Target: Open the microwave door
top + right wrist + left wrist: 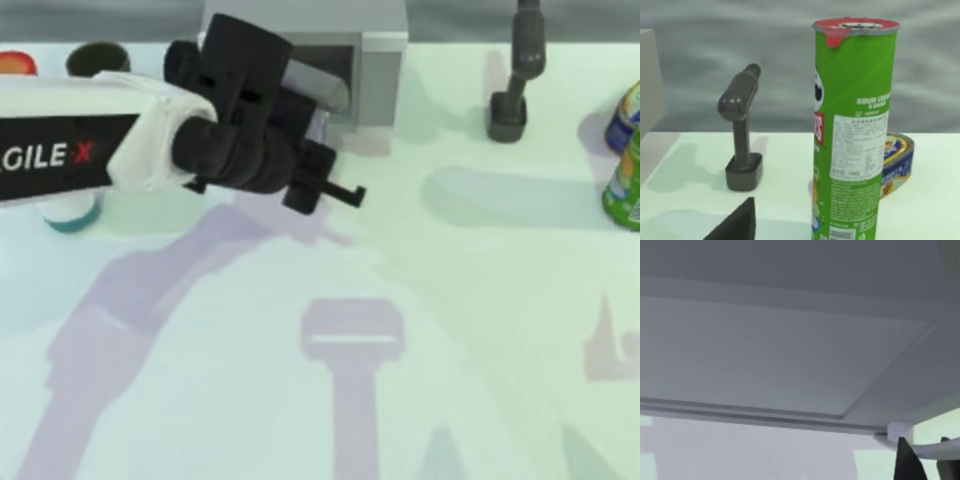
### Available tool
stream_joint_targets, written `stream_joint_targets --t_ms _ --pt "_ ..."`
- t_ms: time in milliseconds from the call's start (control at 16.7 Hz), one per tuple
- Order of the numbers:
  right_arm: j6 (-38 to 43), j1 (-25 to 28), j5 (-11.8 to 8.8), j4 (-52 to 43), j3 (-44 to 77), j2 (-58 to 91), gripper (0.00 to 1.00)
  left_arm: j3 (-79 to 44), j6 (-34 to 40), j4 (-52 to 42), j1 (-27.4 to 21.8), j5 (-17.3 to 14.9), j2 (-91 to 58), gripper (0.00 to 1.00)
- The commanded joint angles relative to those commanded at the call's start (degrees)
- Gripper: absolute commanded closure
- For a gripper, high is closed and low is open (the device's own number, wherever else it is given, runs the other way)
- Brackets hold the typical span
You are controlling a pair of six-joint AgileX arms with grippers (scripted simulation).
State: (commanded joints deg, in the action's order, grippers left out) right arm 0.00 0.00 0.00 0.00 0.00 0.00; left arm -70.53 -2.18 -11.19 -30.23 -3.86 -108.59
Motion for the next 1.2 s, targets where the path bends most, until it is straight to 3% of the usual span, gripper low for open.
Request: stream_joint_targets --t_ms 540,1200 --pt "0.0 0.0 0.0 0.0 0.0 0.0 0.0 0.0 0.0 0.0 0.0 0.0 0.0 1.0" --pt "0.0 0.0 0.0 0.0 0.0 0.0 0.0 1.5 -2.8 0.1 1.1 -2.4 1.1 1.0"
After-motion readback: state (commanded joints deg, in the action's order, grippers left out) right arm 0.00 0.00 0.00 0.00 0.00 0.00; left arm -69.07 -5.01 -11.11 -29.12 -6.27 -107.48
